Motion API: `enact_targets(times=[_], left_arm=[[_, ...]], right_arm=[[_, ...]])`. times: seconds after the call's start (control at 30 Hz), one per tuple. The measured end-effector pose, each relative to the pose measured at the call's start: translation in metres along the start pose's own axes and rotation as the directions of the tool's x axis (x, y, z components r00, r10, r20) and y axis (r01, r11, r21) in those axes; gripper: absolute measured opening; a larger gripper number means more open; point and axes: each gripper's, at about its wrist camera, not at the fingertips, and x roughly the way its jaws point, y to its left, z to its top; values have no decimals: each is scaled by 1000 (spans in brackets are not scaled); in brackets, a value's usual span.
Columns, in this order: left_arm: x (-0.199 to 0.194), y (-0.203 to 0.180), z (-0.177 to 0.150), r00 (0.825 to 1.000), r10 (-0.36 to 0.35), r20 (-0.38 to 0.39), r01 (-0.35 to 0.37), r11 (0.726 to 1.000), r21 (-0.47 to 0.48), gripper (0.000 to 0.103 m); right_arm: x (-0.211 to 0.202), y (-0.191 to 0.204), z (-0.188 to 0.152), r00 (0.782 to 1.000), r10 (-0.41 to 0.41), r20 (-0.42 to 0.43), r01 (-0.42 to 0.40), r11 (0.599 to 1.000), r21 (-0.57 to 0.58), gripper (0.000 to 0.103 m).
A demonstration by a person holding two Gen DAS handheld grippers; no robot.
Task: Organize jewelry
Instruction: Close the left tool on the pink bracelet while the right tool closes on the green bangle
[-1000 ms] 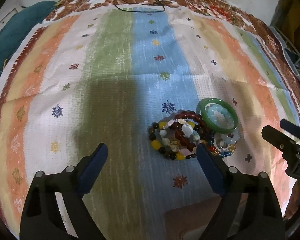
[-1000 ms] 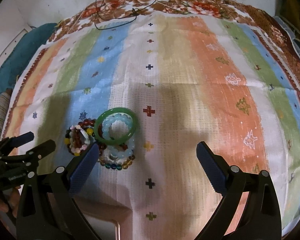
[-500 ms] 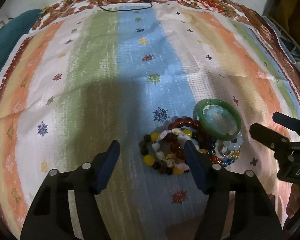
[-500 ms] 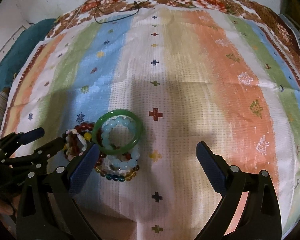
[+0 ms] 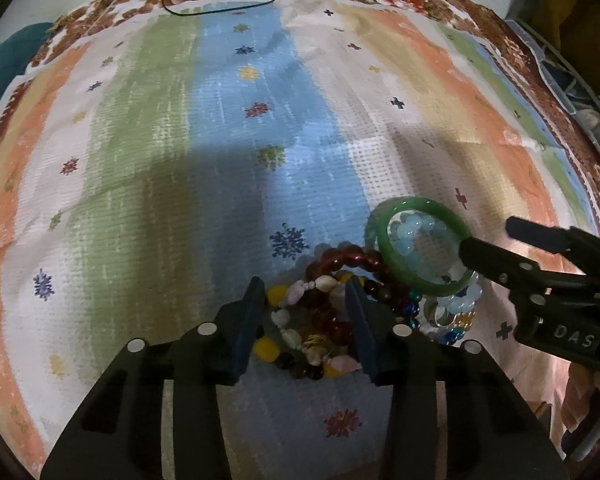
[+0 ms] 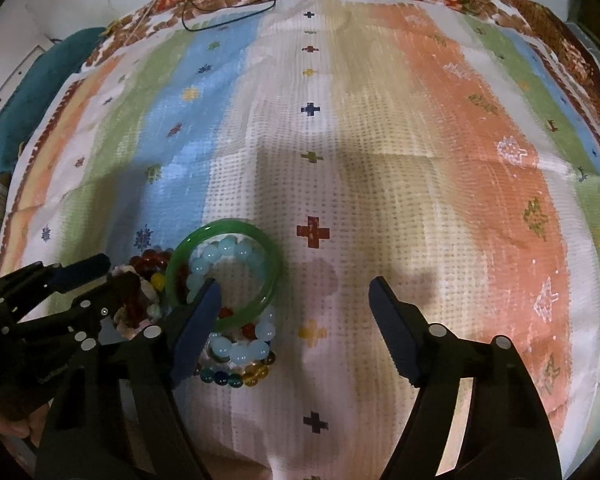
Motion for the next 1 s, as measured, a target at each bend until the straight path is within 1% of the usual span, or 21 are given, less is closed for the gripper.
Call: enact_targets(times=[0.07, 0.1, 0.13, 0.2, 0.23, 0.27, 0.3, 0.33, 0.37, 0.43, 0.47, 0.53, 0.67, 0.77, 1.0], left_arm=[[1, -1, 2, 1000, -9, 3, 9, 1000, 2, 37], [1, -1, 2, 1000, -16, 4, 16, 1000, 4, 37], [2, -1, 2, 1000, -20, 3, 20, 1000, 5, 37], [4, -2, 2, 1000, -29, 3, 29, 1000, 4, 32], [4, -2, 1, 1000, -28, 3, 28, 1000, 4, 27], [3, -2, 1, 1000, -20, 4, 20, 1000, 4, 21], [3, -1, 1, 1000, -18, 5, 18, 1000, 0, 21], [2, -1, 1, 1000, -22, 3, 22, 1000, -5, 20], [2, 0, 0, 1000, -25, 1, 25, 1000, -8, 20], [0, 1, -1, 1000, -28, -1, 28, 1000, -11, 17], [-1, 0, -1, 1000, -26, -1, 26, 1000, -12, 15], [-2, 0, -2, 1000, -23, -3, 23, 1000, -14, 13], [-7, 0, -4, 1000, -27, -3, 27, 999, -22, 13], [-11, -1, -4, 1000, -17, 4, 17, 1000, -17, 13], [-21, 0, -7, 1000, -11, 16, 12, 1000, -23, 12]], right_arm=[[3, 0, 1, 1000, 12, -9, -12, 1000, 6, 62], [4, 1, 1, 1000, 12, -11, -12, 1000, 3, 60], [5, 2, 2, 1000, 14, -13, -14, 1000, 1, 56], [8, 3, 2, 999, 25, -26, -25, 1000, 1, 49], [10, 3, 2, 999, 28, -29, -28, 1000, 2, 42], [10, 3, 3, 999, 23, -29, -23, 1000, 0, 38], [10, 4, 3, 999, 20, -28, -20, 1000, -3, 37], [10, 5, 4, 999, 18, -27, -18, 1000, -9, 32], [10, 5, 4, 1000, 15, -27, -15, 1000, -9, 26], [10, 4, 4, 999, 17, -28, -17, 1000, -9, 18], [10, 3, 4, 999, 20, -28, -20, 1000, -10, 14], [9, 2, 3, 999, 18, -26, -18, 1000, -14, 10], [5, 2, 2, 1000, 6, -14, -6, 1000, -16, 8], [0, 2, 2, 1000, -13, 2, 13, 1000, -28, 8], [-7, 3, 0, 1000, -19, 14, 19, 999, -34, 8]])
